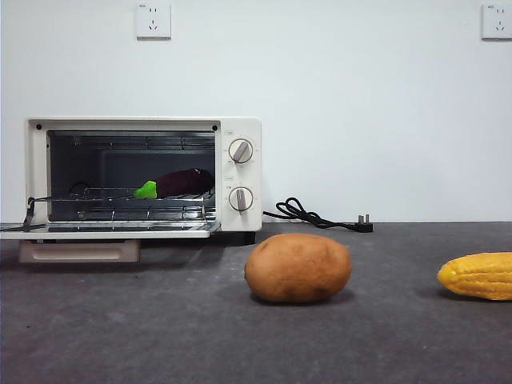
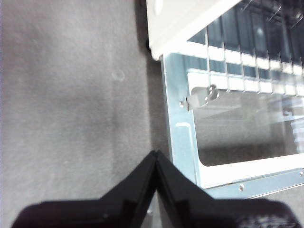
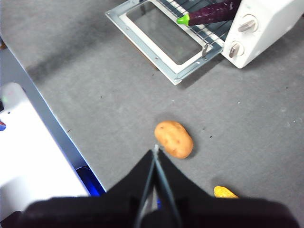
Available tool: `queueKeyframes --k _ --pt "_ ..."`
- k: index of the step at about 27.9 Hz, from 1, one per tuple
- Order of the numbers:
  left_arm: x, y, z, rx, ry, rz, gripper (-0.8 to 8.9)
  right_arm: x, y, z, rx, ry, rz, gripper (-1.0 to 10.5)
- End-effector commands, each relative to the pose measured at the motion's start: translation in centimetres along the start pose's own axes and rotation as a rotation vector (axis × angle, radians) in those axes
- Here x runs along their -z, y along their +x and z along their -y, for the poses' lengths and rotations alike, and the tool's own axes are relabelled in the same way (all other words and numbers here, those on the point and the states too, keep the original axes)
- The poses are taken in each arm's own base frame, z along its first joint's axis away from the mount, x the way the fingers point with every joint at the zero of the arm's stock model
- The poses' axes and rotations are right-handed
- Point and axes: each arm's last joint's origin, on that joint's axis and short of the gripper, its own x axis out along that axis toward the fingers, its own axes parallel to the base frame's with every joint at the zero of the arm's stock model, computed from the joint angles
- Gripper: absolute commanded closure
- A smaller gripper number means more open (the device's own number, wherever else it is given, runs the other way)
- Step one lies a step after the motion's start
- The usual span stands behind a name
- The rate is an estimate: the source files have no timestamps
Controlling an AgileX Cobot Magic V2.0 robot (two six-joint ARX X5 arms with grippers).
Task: Take the eggplant from the table,put the eggplant in the oven
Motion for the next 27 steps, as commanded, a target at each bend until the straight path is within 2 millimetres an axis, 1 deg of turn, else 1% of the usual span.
queueKeyframes --k 1,10,17,22,27 --pt "0.9 1.2 -0.5 0.041 0.005 -0.007 8.19 0.1 0.0 0.0 -0.001 -0.006 -0.012 9.6" --pt "3.0 3.2 -1.4 0.052 -0.025 -0.021 8.20 0.1 0.0 0.0 -0.002 -0.006 -0.013 9.6" --pt "4.9 5.1 -1.3 0.069 -0.020 -0.038 8.20 0.1 0.0 0.0 -0.002 -0.006 -0.014 9.6" --pt "6.4 6.3 -1.4 0.127 -0.034 -0.015 8.20 0.1 0.0 0.0 -0.002 -0.006 -0.013 9.6" --pt "7.5 7.1 -1.4 0.137 -0.034 -0.009 8.20 0.1 0.0 0.0 -0.002 -0.005 -0.013 9.6"
